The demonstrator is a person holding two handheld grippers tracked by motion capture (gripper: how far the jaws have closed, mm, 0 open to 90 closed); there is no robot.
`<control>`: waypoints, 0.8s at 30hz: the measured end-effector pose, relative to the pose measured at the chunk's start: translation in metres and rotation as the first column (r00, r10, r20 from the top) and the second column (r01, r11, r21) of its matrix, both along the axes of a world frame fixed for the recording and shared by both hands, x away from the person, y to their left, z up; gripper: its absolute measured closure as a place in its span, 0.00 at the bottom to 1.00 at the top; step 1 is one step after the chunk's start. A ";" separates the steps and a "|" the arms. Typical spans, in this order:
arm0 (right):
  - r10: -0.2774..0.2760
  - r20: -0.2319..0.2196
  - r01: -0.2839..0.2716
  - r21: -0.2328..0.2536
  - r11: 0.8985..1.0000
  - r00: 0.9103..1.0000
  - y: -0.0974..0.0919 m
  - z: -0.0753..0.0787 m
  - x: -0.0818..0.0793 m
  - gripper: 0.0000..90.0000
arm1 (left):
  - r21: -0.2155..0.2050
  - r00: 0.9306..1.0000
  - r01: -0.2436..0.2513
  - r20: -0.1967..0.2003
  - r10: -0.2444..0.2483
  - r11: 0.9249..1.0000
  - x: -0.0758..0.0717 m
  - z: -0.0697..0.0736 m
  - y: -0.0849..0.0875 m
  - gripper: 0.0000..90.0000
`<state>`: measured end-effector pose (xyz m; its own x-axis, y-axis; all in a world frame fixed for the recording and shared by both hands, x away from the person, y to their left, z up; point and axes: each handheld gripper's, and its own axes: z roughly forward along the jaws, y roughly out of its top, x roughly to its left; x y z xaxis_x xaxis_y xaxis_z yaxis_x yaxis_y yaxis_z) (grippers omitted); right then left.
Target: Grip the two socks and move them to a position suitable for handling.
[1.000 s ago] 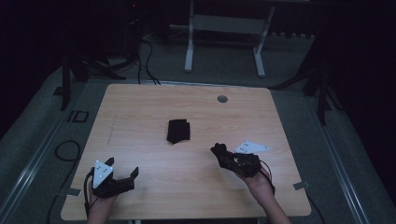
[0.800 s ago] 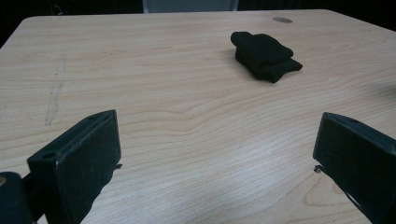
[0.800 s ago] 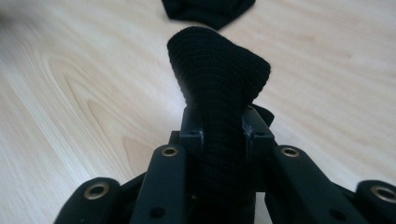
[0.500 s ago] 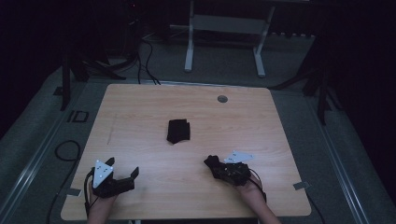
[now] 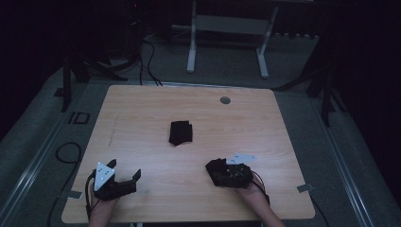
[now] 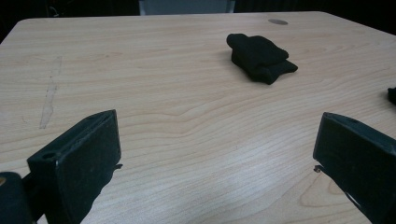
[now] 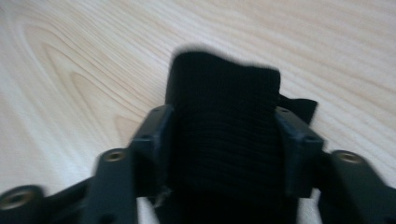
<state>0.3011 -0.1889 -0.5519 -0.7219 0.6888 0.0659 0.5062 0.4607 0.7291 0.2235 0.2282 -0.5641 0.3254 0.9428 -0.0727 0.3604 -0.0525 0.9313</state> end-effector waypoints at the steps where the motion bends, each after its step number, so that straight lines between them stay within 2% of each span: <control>1: 0.005 0.003 -0.005 0.013 1.000 1.000 -0.001 0.005 -0.002 0.40 | 0.002 1.000 0.001 -0.001 -0.001 1.000 0.000 0.000 0.000 0.01; 3: -0.009 0.038 0.007 0.028 1.000 0.999 -0.004 0.014 -0.004 0.35 | 0.003 1.000 0.003 -0.002 -0.003 1.000 0.000 0.000 -0.001 0.01; 5: -0.024 0.055 0.023 0.032 0.999 0.998 -0.008 0.020 -0.002 0.31 | 0.004 1.000 0.007 -0.003 -0.007 1.000 0.000 0.000 -0.002 0.01; 7: -0.038 0.054 0.036 0.033 0.999 0.998 -0.010 0.021 0.000 0.31 | 0.005 1.000 0.008 -0.003 -0.008 1.000 0.000 0.000 -0.003 0.01; 9: -0.031 0.001 0.031 0.049 0.998 1.000 -0.012 0.016 0.006 0.32 | 0.004 1.000 0.018 -0.008 -0.018 1.000 0.000 0.000 -0.005 0.01; 14: 0.009 -0.013 -0.010 -0.047 0.999 1.000 0.003 -0.003 0.004 0.34 | -0.006 0.998 0.059 -0.008 -0.059 0.998 0.000 0.000 -0.013 0.01; 16: 0.007 -0.017 -0.008 -0.069 0.998 1.000 0.005 -0.009 0.005 0.43 | -0.020 0.997 0.081 -0.009 -0.081 0.997 0.000 0.000 -0.017 0.01; 19: 0.014 -0.007 -0.015 -0.089 0.996 1.000 0.004 -0.006 0.004 0.72 | -0.016 0.995 0.101 -0.027 -0.101 0.995 0.001 -0.002 -0.023 0.01; 20: 0.018 -0.005 -0.018 -0.092 0.996 1.000 0.005 -0.006 0.004 0.78 | -0.014 0.993 0.109 -0.035 -0.110 0.994 0.002 -0.002 -0.025 0.01; 22: 0.029 0.002 -0.028 -0.099 0.995 1.000 0.006 -0.005 0.002 0.83 | -0.006 0.993 0.115 -0.035 -0.115 0.993 0.003 -0.003 -0.029 0.01; 24: 0.038 0.012 -0.037 -0.092 0.995 0.999 0.007 -0.002 0.000 0.84 | -0.037 0.991 0.123 -0.044 -0.125 0.992 0.005 -0.003 -0.032 0.01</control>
